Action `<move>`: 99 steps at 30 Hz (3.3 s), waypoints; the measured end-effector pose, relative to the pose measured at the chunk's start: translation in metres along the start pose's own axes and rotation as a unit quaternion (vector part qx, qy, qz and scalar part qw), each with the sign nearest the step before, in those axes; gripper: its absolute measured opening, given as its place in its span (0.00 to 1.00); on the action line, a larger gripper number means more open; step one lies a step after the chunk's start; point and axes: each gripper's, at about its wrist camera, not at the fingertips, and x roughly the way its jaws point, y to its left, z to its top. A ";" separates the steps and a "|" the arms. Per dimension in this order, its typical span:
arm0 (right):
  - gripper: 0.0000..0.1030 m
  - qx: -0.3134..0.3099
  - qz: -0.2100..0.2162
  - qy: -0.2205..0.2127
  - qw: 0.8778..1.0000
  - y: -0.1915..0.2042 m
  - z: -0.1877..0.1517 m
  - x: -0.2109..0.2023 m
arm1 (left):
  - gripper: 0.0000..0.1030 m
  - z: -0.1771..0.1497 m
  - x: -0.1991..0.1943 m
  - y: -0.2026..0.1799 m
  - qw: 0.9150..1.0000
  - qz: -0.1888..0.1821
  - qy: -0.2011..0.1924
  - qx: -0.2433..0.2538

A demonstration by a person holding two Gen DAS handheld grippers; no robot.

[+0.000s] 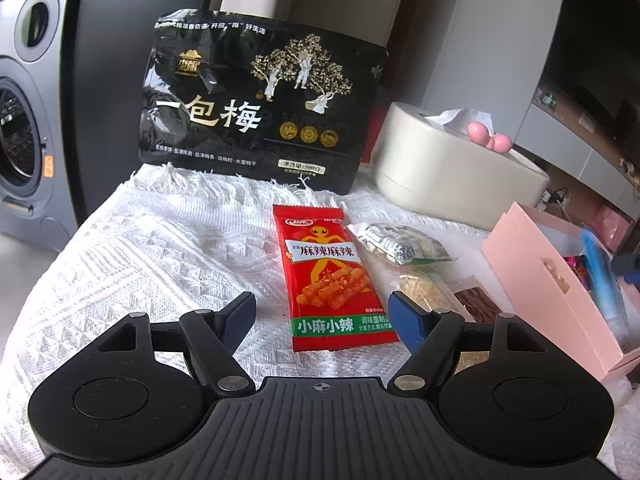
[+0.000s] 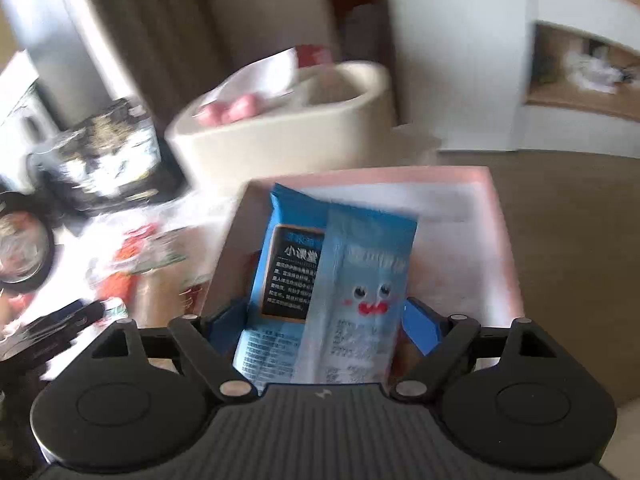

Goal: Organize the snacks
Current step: 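Lower the blue packet into the pink box and open the right tool, then grasp the red spicy-strip packet with the left tool, then grasp the bagged bread stick with the right tool while the left tool holds the red packet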

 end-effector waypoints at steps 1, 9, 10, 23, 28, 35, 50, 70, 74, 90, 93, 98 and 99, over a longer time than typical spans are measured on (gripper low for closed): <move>0.82 0.003 0.019 -0.005 1.000 -0.002 0.001 -0.003 | 0.76 0.000 0.000 -0.001 1.000 0.001 0.000 0.002; 0.82 0.052 0.079 -0.061 0.994 0.004 0.002 -0.025 | 0.76 0.001 -0.002 0.000 1.000 0.013 -0.012 0.007; 0.82 0.029 0.063 -0.075 0.995 0.016 0.001 -0.028 | 0.76 0.002 -0.001 0.000 1.000 0.012 -0.008 0.006; 0.82 -0.164 0.061 -0.101 0.979 0.112 -0.011 -0.031 | 0.81 0.025 0.067 -0.038 0.987 0.069 0.036 0.139; 0.82 -0.180 0.063 -0.099 0.977 0.114 -0.020 -0.031 | 0.59 0.026 0.058 -0.017 0.990 0.049 0.034 0.132; 0.82 -0.168 0.108 -0.078 0.977 0.129 -0.017 -0.018 | 0.53 0.022 0.020 0.024 0.994 0.029 0.050 0.088; 0.82 -0.159 0.060 0.038 0.985 0.200 -0.024 0.086 | 0.55 -0.014 -0.028 0.055 0.996 0.061 0.029 0.060; 0.48 -0.157 0.096 0.034 0.982 0.187 -0.028 0.090 | 0.55 -0.018 -0.027 0.052 0.994 0.065 0.027 0.080; 0.34 -0.148 0.127 0.042 0.980 0.181 -0.026 0.075 | 0.53 -0.017 -0.029 0.057 0.996 0.058 0.024 0.069; 0.28 -0.239 0.197 -0.017 0.951 0.159 -0.102 -0.066 | 0.50 -0.048 -0.140 0.005 0.997 0.048 -0.020 0.056; 0.42 -0.222 0.191 -0.024 0.956 0.154 -0.108 -0.056 | 0.50 -0.070 -0.156 -0.005 0.998 0.043 -0.008 0.047; 0.43 -0.159 0.194 0.014 0.968 0.151 -0.100 -0.009 | 0.50 -0.094 -0.175 -0.013 0.998 0.043 0.004 0.048; 0.43 -0.142 0.204 0.033 0.968 0.150 -0.097 0.001 | 0.50 -0.095 -0.178 -0.012 0.998 0.046 0.005 0.047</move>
